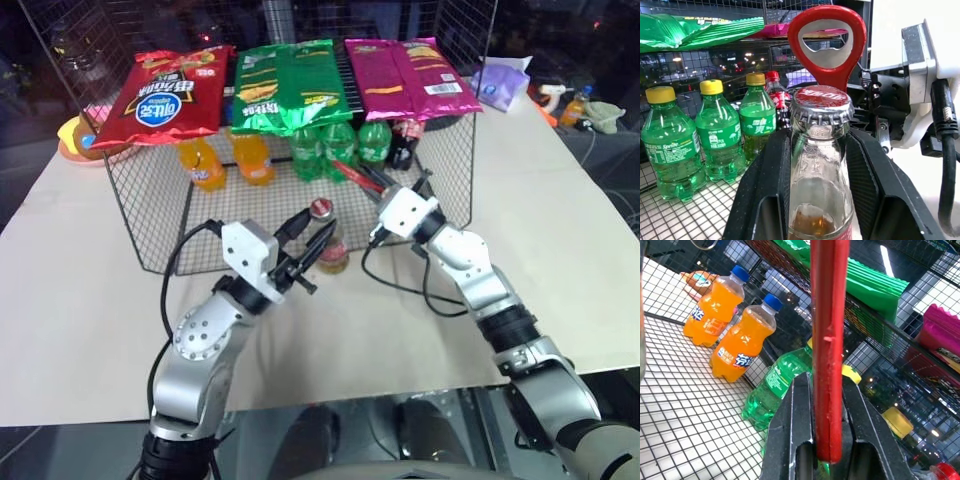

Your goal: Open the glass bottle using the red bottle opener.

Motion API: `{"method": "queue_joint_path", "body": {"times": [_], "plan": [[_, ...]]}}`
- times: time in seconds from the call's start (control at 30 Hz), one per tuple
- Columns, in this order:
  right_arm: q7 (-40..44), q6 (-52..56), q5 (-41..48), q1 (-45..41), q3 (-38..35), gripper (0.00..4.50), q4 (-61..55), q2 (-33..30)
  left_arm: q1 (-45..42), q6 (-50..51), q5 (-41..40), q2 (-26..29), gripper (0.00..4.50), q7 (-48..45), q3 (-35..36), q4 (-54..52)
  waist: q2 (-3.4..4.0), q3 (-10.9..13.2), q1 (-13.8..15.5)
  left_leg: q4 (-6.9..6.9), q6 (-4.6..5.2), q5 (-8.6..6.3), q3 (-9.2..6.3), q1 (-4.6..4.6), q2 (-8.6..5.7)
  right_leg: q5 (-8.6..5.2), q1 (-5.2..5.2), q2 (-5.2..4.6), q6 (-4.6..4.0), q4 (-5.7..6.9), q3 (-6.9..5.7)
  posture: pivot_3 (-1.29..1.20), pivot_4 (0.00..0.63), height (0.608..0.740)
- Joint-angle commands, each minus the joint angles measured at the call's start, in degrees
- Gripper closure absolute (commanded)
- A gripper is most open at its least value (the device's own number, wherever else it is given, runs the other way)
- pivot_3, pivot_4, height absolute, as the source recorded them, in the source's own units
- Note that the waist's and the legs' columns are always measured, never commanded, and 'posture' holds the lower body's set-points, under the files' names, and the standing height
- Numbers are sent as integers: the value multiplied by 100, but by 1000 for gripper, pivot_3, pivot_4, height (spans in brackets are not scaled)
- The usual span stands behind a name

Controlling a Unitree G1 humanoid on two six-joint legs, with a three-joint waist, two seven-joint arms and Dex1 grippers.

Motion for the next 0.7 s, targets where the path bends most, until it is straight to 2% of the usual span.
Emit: {"method": "queue_joint_path", "body": {"times": [0.03,0.3,0.7], "plan": [[-25,-23,73,-9,-41,4500,-272,81,11,-38,-109,-31,3276,2,-56,-314,0,0,0,0,0,0,0,0,0,0,0,0,0,0,0,0,150,740],[-2,-35,69,37,-70,4500,-264,74,35,-13,-163,-95,3276,74,-5,-471,0,0,-6,0,0,0,0,-1,1,0,-1,0,0,-1,0,0,150,740],[-32,-48,49,74,-58,4500,-223,97,37,754,-136,327,3276,243,32,-1249,0,2,-7,-2,0,0,1,-2,3,0,-3,2,0,0,1,0,150,740]]}}
